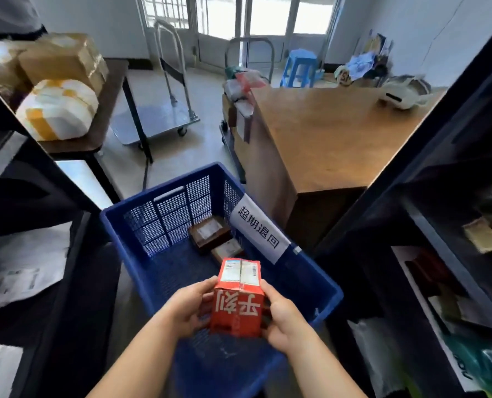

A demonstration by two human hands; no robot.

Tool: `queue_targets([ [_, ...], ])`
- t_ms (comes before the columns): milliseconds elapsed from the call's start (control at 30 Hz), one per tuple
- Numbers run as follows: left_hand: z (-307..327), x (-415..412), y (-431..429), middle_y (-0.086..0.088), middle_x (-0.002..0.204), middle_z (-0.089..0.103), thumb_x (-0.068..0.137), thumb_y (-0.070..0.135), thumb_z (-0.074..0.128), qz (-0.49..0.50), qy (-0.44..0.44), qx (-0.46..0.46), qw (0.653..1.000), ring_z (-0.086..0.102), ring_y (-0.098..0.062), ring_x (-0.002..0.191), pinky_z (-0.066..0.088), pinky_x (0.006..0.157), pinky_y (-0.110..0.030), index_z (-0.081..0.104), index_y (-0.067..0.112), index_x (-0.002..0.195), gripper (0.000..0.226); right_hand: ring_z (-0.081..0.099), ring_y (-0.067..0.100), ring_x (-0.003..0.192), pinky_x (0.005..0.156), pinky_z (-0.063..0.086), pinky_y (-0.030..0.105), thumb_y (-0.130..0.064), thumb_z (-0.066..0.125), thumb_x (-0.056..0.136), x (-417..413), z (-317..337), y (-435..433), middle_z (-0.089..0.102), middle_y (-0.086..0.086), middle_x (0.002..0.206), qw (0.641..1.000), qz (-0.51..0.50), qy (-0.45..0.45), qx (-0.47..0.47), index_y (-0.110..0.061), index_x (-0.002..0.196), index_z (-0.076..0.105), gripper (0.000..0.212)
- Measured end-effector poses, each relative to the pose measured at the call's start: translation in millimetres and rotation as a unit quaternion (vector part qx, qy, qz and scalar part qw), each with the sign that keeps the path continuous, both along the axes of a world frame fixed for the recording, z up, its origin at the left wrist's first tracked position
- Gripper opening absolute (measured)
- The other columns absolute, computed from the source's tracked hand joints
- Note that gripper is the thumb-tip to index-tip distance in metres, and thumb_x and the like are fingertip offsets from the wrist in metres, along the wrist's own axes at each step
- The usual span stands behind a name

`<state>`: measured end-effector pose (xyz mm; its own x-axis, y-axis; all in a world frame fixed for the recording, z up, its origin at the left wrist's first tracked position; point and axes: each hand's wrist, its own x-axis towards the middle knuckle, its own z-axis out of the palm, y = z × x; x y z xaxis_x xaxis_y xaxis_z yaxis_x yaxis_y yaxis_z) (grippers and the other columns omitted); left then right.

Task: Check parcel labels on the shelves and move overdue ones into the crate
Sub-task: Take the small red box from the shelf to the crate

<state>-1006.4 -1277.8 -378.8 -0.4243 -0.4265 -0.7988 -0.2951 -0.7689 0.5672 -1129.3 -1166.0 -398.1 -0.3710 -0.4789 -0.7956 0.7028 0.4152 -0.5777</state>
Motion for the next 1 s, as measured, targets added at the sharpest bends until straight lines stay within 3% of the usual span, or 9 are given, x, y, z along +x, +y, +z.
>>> queue_targets([
  [167, -60, -53, -63, -0.009, 0.084, 0.070, 0.094, 0.027, 0.055, -0.020, -0.022, 0.022, 0.999, 0.062, -0.021, 0.079, 0.046, 0.069, -0.031, 0.069, 0.011, 0.096, 0.022, 0.069, 0.033, 0.096, 0.089, 0.054, 0.050, -0.049, 0.055, 0.092, -51, -67, -55, 0.076, 0.016, 0.095, 0.998, -0.047, -0.047, 0.018, -0.012, 0.103, 0.074, 0.042],
  [367, -165, -103, -139, -0.009, 0.074, 0.072, 0.093, 0.027, 0.057, -0.064, -0.054, 0.048, 0.995, 0.063, -0.021, 0.076, 0.047, 0.071, -0.032, 0.071, 0.010, 0.087, 0.023, 0.067, 0.037, 0.104, 0.094, 0.051, 0.054, -0.044, 0.057, 0.092, -84, -169, -118, 0.073, 0.020, 0.104, 0.988, -0.118, -0.090, 0.031, -0.009, 0.103, 0.072, 0.040],
  [567, -278, -136, -199, -0.013, 0.092, 0.072, 0.094, 0.029, 0.055, -0.135, -0.085, 0.069, 0.985, 0.065, -0.024, 0.086, 0.049, 0.084, -0.037, 0.069, 0.007, 0.099, 0.027, 0.068, 0.038, 0.102, 0.092, 0.051, 0.057, -0.045, 0.058, 0.091, -96, -297, -166, 0.073, 0.021, 0.104, 0.973, -0.186, -0.128, 0.039, -0.009, 0.113, 0.069, 0.044],
  [667, -336, -147, -218, -0.007, 0.087, 0.073, 0.094, 0.031, 0.055, -0.169, -0.108, 0.053, 0.978, 0.065, -0.020, 0.083, 0.049, 0.079, -0.035, 0.069, 0.010, 0.097, 0.025, 0.068, 0.038, 0.101, 0.094, 0.050, 0.056, -0.042, 0.055, 0.094, -97, -358, -185, 0.073, 0.021, 0.105, 0.964, -0.218, -0.145, 0.046, -0.009, 0.115, 0.068, 0.041],
  [733, -377, -155, -230, -0.001, 0.083, 0.072, 0.092, 0.032, 0.057, -0.203, -0.126, 0.036, 0.970, 0.063, -0.016, 0.079, 0.044, 0.073, -0.031, 0.071, 0.014, 0.098, 0.024, 0.068, 0.037, 0.100, 0.091, 0.052, 0.054, -0.040, 0.054, 0.095, -100, -396, -196, 0.073, 0.020, 0.104, 0.959, -0.232, -0.149, 0.061, -0.008, 0.115, 0.067, 0.039],
  [867, -457, -174, -249, 0.000, 0.096, 0.071, 0.091, 0.031, 0.058, -0.257, -0.117, 0.007, 0.959, 0.062, -0.016, 0.092, 0.043, 0.094, -0.034, 0.071, 0.020, 0.107, 0.023, 0.068, 0.031, 0.094, 0.079, 0.055, 0.040, -0.026, 0.059, 0.093, -109, -470, -211, 0.074, 0.016, 0.101, 0.967, -0.222, -0.097, 0.078, -0.011, 0.117, 0.067, 0.029],
  [1000, -526, -197, -257, -0.004, 0.095, 0.068, 0.096, 0.014, 0.051, -0.295, -0.109, -0.028, 0.949, 0.062, -0.013, 0.076, 0.046, 0.061, -0.023, 0.061, 0.013, 0.124, 0.030, 0.067, 0.027, 0.104, 0.095, 0.052, 0.041, -0.019, 0.059, 0.094, -121, -529, -218, 0.073, 0.011, 0.109, 0.969, -0.216, -0.079, 0.094, -0.016, 0.117, 0.065, 0.024],
])
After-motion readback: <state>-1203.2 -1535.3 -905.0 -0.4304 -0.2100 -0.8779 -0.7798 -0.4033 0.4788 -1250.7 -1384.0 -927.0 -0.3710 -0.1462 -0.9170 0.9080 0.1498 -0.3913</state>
